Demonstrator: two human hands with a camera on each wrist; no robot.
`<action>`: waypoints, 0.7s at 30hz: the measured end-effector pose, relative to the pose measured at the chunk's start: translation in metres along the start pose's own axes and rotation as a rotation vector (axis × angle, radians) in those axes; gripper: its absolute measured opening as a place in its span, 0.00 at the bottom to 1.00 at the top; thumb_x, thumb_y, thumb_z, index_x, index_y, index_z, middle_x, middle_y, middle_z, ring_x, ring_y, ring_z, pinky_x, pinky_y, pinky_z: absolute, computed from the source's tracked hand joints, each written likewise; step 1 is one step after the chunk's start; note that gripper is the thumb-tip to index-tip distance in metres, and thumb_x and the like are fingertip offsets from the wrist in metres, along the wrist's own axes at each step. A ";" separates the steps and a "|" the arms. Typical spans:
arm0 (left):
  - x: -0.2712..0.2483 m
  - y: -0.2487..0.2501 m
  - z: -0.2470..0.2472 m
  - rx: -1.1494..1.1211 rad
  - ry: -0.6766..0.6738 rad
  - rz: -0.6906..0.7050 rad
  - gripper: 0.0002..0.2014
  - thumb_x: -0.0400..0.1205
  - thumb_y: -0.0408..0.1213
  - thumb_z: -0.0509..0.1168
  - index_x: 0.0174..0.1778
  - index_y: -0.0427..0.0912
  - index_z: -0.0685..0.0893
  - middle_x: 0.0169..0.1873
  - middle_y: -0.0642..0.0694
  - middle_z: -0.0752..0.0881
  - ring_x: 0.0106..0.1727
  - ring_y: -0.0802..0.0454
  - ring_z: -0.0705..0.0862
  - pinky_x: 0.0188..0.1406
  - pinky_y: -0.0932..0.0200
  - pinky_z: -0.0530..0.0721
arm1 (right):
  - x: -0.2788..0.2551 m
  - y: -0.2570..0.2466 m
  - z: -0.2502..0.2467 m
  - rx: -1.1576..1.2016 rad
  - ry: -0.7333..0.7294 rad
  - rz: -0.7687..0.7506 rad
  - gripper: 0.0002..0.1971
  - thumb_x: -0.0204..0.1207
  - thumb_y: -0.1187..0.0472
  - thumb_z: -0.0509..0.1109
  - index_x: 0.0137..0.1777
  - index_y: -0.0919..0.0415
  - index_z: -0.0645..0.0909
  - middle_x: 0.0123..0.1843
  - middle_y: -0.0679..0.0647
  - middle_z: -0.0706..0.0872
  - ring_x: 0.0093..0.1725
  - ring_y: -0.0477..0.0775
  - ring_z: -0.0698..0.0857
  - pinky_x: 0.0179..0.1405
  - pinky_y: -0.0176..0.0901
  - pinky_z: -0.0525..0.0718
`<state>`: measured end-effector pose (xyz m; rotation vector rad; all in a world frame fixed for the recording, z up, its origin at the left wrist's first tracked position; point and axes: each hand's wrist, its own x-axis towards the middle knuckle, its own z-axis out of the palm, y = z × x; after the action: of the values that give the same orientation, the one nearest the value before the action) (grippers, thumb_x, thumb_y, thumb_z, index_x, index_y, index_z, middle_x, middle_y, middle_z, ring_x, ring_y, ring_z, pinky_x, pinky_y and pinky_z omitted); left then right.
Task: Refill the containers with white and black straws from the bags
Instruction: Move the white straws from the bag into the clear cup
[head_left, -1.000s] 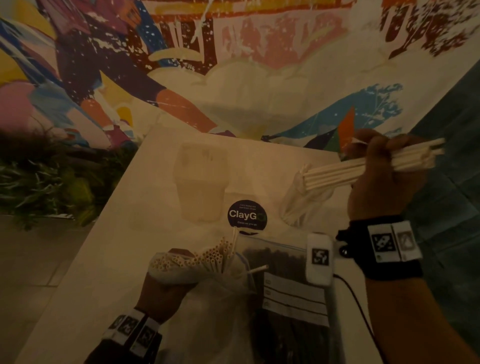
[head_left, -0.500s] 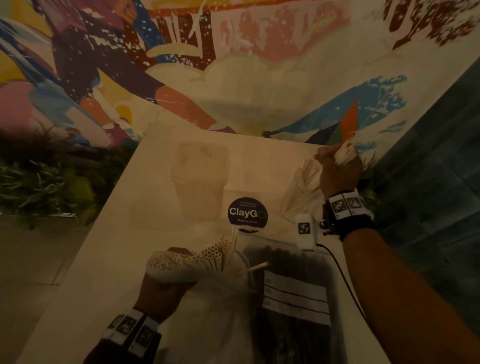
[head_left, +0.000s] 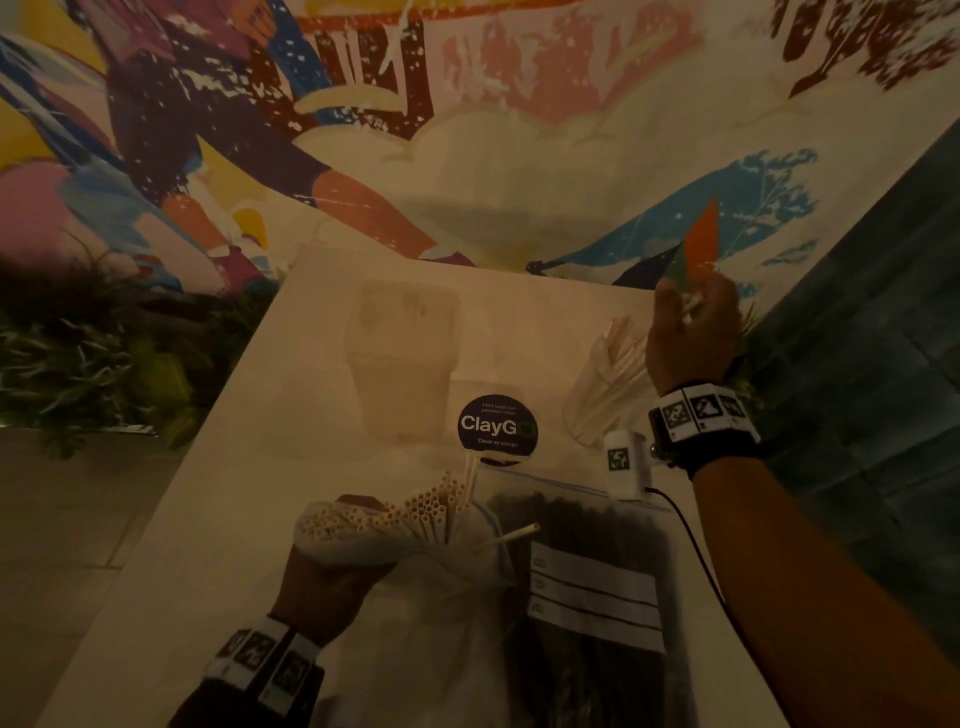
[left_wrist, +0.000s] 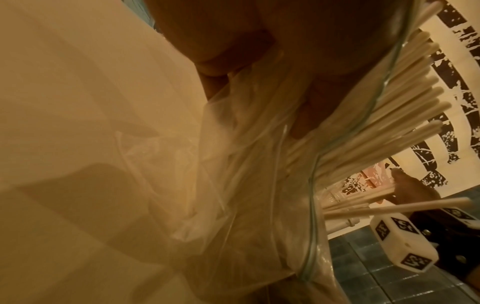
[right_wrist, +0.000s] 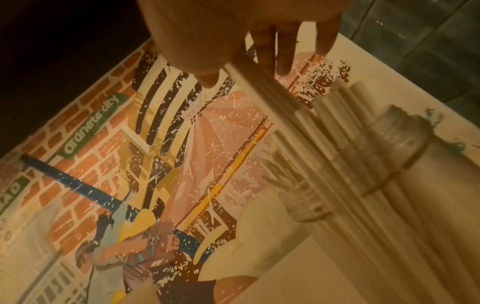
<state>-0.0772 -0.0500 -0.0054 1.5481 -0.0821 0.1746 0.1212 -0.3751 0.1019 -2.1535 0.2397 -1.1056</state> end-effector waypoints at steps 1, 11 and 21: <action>0.000 0.000 0.000 -0.008 -0.003 -0.001 0.22 0.57 0.33 0.78 0.41 0.63 0.88 0.38 0.60 0.89 0.40 0.63 0.88 0.38 0.67 0.87 | 0.000 -0.002 -0.001 0.026 0.046 -0.055 0.23 0.78 0.49 0.64 0.64 0.67 0.76 0.61 0.66 0.81 0.59 0.66 0.81 0.57 0.60 0.81; -0.001 -0.004 -0.003 -0.023 0.000 -0.036 0.24 0.51 0.55 0.81 0.44 0.61 0.87 0.42 0.52 0.90 0.43 0.57 0.89 0.42 0.63 0.87 | -0.016 0.013 0.007 -0.577 -0.584 -0.026 0.23 0.84 0.47 0.48 0.70 0.57 0.74 0.79 0.61 0.66 0.78 0.65 0.62 0.74 0.69 0.60; 0.000 -0.005 -0.003 0.011 0.001 -0.015 0.20 0.55 0.51 0.78 0.43 0.67 0.86 0.43 0.58 0.89 0.43 0.60 0.88 0.42 0.61 0.88 | -0.023 0.004 0.009 -0.674 -0.636 -0.032 0.24 0.85 0.50 0.49 0.78 0.57 0.64 0.81 0.61 0.63 0.79 0.65 0.60 0.75 0.69 0.58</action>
<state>-0.0768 -0.0467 -0.0105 1.5587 -0.0684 0.1645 0.1146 -0.3631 0.0808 -2.9852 0.3091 -0.3080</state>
